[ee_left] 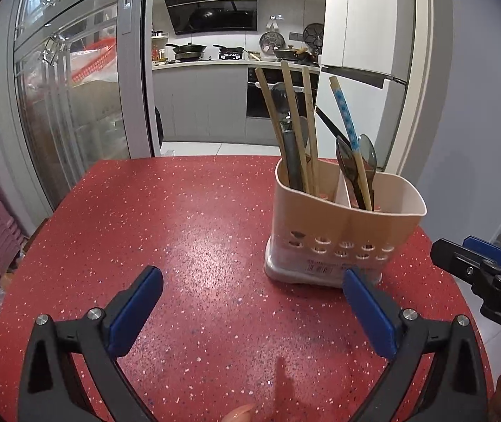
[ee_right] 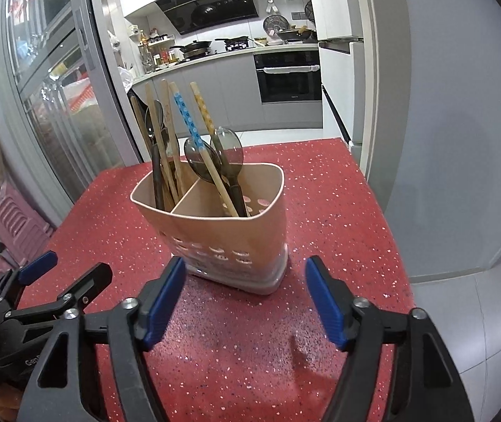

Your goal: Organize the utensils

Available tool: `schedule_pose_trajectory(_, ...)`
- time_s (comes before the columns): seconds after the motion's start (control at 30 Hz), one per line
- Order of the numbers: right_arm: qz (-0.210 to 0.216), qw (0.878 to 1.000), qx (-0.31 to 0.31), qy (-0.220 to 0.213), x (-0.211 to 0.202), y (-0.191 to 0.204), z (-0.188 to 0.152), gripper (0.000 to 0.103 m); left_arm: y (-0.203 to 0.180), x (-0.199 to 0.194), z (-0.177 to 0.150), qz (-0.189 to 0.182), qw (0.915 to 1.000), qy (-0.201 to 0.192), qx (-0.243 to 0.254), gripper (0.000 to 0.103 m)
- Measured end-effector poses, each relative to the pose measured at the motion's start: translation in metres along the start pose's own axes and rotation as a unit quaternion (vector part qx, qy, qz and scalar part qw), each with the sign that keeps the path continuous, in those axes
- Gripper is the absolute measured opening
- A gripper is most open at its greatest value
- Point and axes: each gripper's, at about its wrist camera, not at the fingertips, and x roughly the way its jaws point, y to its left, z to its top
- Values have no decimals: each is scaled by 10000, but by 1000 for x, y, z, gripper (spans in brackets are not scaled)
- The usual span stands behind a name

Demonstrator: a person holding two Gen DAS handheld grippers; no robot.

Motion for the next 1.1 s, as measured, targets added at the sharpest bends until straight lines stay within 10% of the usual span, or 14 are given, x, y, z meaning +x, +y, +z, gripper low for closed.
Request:
schedule_pose_trajectory(0.47, -303, 9994, -43, -139, -9, 4, -15, 87, 4, -11, -25, 79, 9999, 75, 9, 103)
schedule_pose_trajectory(0.53, -271, 9994, 1, -206, -10, 4, -16, 103, 6, -12, -28, 87, 9999, 81, 0, 103)
schedule_pose_trajectory(1.1, -725, 9950, -134, -674, -15, 7, -27, 103, 16, -16, -34, 110, 9996, -146, -212, 103)
